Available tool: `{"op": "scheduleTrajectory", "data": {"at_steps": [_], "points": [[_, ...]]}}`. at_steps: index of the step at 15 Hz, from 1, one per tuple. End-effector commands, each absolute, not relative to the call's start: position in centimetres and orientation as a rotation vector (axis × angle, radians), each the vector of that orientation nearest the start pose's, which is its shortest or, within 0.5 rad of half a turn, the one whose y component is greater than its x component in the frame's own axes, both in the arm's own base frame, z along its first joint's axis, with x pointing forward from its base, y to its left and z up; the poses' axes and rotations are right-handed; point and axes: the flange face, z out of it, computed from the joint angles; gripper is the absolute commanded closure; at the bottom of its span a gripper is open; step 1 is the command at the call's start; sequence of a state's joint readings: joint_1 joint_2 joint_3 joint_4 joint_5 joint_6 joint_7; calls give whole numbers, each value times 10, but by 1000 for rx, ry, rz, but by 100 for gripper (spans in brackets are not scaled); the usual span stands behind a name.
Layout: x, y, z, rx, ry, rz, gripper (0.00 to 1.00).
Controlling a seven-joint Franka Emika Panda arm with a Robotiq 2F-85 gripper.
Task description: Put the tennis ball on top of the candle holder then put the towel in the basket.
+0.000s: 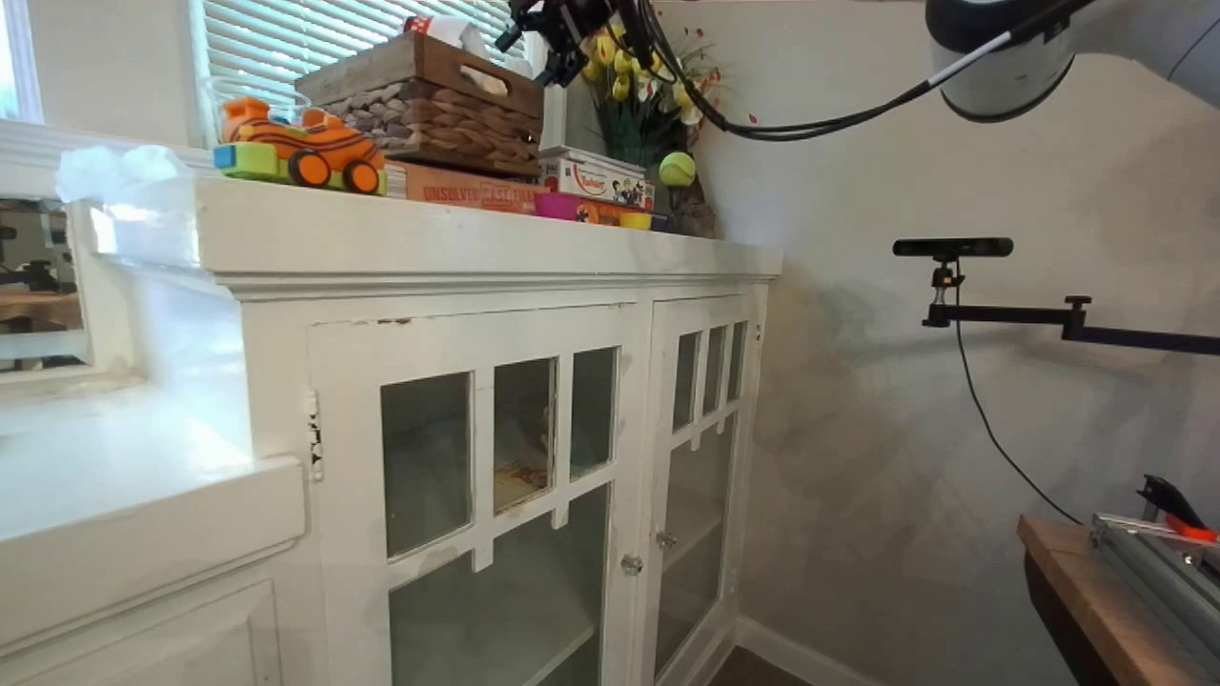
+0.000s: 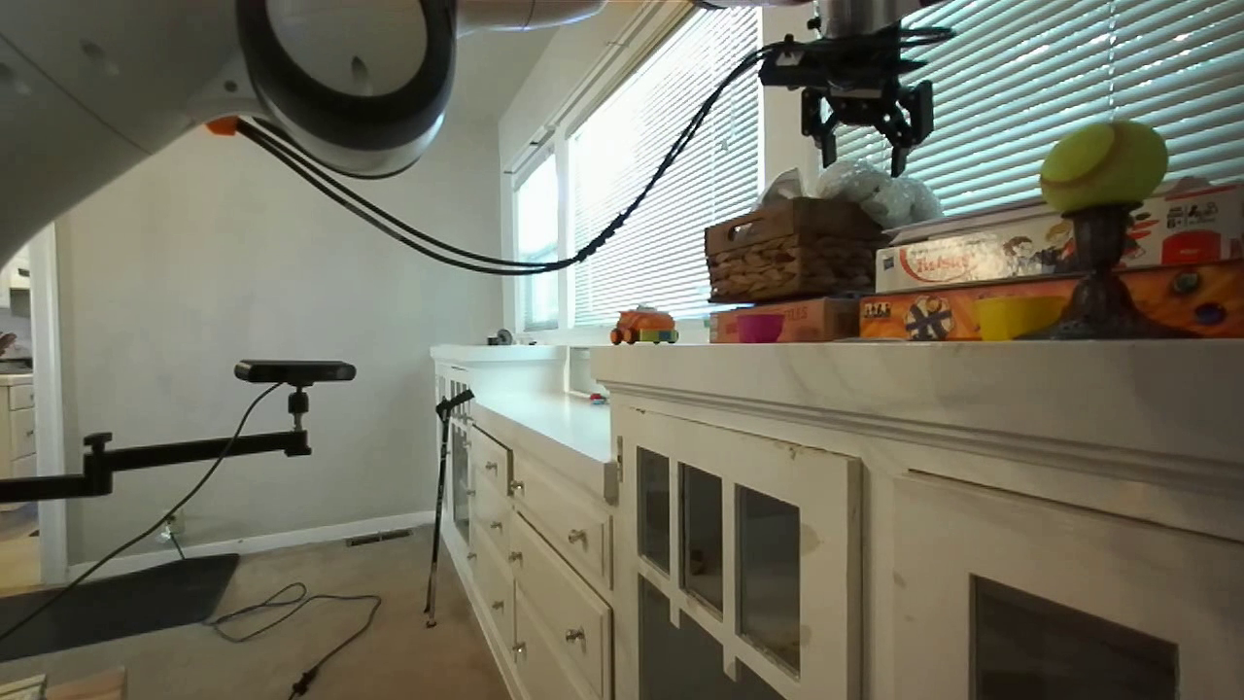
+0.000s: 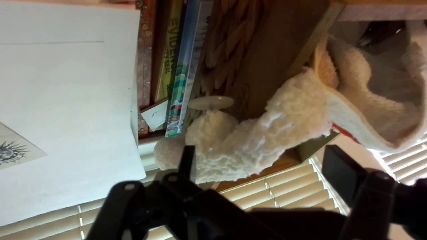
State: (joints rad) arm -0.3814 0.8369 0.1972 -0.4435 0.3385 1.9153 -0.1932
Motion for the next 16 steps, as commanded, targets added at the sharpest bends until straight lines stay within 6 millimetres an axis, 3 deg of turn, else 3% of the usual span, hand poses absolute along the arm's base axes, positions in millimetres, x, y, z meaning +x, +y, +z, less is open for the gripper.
{"op": "scheduleTrajectory", "data": {"at_steps": [1,7,10,16], "points": [[739,-211,645,-2579,167,-1018,34],[741,-211,640,-2593,165,-1013,76],[739,-209,648,-2591,146,-1044,98],[731,-193,689,-2594,7,-1232,99]]}}
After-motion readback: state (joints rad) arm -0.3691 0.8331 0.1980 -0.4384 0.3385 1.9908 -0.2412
